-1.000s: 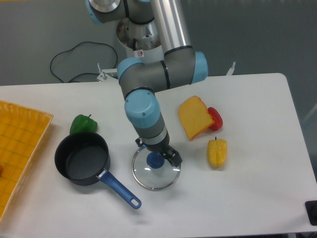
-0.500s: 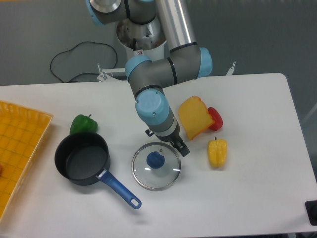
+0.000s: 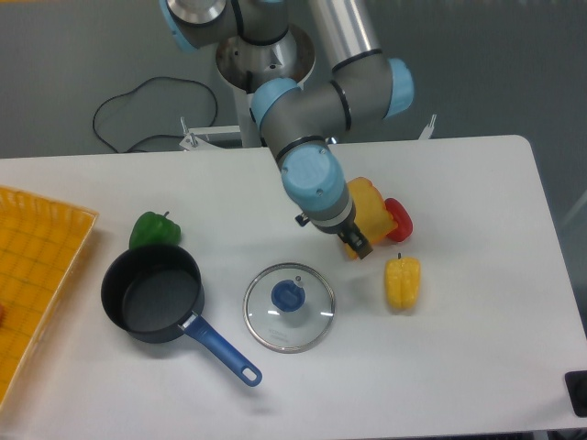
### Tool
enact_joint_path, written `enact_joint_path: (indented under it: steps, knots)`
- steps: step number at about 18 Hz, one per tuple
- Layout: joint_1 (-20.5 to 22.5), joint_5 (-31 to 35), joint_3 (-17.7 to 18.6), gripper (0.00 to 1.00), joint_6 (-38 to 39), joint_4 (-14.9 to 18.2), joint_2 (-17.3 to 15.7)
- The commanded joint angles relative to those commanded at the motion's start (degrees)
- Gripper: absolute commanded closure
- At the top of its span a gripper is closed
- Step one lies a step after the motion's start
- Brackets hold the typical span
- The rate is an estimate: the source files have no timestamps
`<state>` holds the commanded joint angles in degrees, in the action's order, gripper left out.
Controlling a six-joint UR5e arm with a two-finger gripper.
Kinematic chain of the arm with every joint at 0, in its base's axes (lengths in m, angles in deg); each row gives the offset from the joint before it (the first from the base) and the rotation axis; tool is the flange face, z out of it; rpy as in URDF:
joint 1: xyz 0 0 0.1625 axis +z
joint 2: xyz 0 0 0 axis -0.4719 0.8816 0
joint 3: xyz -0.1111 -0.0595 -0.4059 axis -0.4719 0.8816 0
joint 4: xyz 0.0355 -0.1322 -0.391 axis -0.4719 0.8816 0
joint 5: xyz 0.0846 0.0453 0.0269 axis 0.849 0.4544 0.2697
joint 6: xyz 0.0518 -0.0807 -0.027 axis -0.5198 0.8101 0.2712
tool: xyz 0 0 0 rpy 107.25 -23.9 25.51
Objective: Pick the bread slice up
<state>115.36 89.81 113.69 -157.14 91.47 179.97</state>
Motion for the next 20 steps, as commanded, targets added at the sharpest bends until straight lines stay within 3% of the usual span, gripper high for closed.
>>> enact_joint_path:
  steps: [3, 10, 14, 20]
  knots:
    - [1.14, 0.00, -0.44, 0.00, 5.26, 0.18, -0.18]
    - [3.16, 0.09, -1.40, 0.00, 5.27, -0.08, 0.44]
    - [4.31, 0.09, -5.43, 0.00, 5.36, -0.17, 5.17]
    - [4.22, 0.00, -5.28, 0.00, 5.36, -0.17, 5.36]
